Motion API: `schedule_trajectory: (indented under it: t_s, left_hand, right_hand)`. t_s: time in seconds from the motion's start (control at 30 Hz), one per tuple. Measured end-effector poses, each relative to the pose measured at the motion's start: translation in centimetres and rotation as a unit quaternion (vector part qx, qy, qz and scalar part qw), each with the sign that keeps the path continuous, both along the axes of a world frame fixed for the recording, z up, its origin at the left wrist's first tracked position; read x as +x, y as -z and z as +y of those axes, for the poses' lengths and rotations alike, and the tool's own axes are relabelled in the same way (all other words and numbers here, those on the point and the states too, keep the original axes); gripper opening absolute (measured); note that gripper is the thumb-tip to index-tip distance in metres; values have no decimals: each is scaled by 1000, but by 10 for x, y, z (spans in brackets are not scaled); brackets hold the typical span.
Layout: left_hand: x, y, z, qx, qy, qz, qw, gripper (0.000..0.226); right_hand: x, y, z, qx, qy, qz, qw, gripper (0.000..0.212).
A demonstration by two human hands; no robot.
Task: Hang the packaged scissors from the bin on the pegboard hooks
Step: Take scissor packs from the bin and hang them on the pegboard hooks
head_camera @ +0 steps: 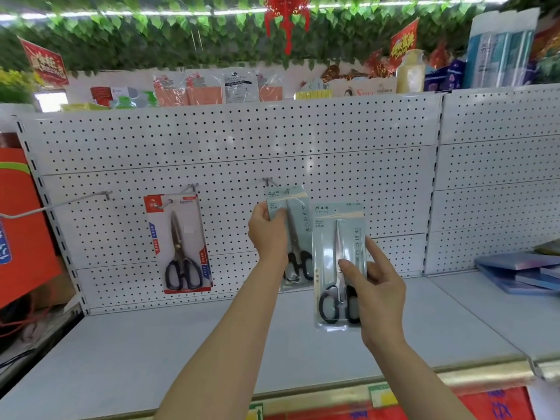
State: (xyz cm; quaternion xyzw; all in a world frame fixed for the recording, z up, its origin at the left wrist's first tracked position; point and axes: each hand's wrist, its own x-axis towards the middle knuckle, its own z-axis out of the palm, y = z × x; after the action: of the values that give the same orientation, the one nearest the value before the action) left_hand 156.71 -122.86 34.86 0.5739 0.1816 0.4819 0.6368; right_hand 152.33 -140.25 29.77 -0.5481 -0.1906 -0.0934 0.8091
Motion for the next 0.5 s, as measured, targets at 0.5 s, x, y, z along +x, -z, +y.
schedule_trajectory:
  t_s: [0.5]
  left_hand:
    - [11,5,42,190,-26,136,972,15]
  right_hand:
    - [17,-8,39,-29,-31,-17,999,53]
